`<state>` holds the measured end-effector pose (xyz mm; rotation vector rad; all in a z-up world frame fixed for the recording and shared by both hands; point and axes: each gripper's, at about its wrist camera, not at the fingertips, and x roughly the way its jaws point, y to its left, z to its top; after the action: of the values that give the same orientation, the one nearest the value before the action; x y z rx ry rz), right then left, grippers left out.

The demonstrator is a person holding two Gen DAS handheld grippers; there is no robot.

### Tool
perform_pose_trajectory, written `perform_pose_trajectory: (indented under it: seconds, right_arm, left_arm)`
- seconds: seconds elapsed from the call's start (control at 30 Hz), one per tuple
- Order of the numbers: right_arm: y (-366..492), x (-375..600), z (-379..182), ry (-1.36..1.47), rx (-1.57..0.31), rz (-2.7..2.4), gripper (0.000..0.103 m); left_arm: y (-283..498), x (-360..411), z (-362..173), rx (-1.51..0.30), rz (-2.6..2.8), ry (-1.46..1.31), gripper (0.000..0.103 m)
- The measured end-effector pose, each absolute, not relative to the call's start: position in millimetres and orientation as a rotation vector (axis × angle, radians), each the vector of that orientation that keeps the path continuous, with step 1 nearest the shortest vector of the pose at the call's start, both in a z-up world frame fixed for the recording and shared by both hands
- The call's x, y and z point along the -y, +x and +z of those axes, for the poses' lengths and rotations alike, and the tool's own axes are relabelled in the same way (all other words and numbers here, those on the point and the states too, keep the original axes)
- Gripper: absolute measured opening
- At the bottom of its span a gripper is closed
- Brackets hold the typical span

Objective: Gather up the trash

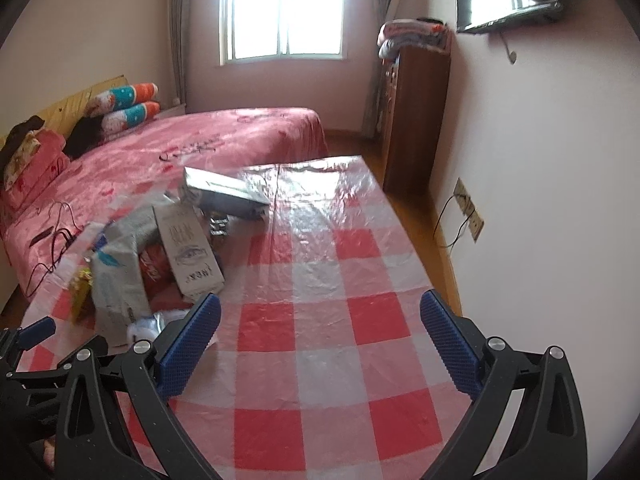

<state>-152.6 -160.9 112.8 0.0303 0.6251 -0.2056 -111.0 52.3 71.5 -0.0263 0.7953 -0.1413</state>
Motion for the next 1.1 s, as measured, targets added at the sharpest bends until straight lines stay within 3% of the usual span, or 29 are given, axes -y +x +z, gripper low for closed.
perform_pose_trajectory:
  seconds: [0.53, 1.1]
  right_arm:
    - [-199.8, 143.8, 153.3, 0.028, -0.527, -0.236, 0.099]
    - [-217.3, 144.8, 161.1, 0.044, -0.49, -0.245, 0.099]
  left_arm:
    - [-164.2, -85.8, 124.8, -0.602, -0.131, -0.101, 0.099]
    - [-177.7, -95.6, 126.9, -0.588, -0.131, -0.128, 0.099]
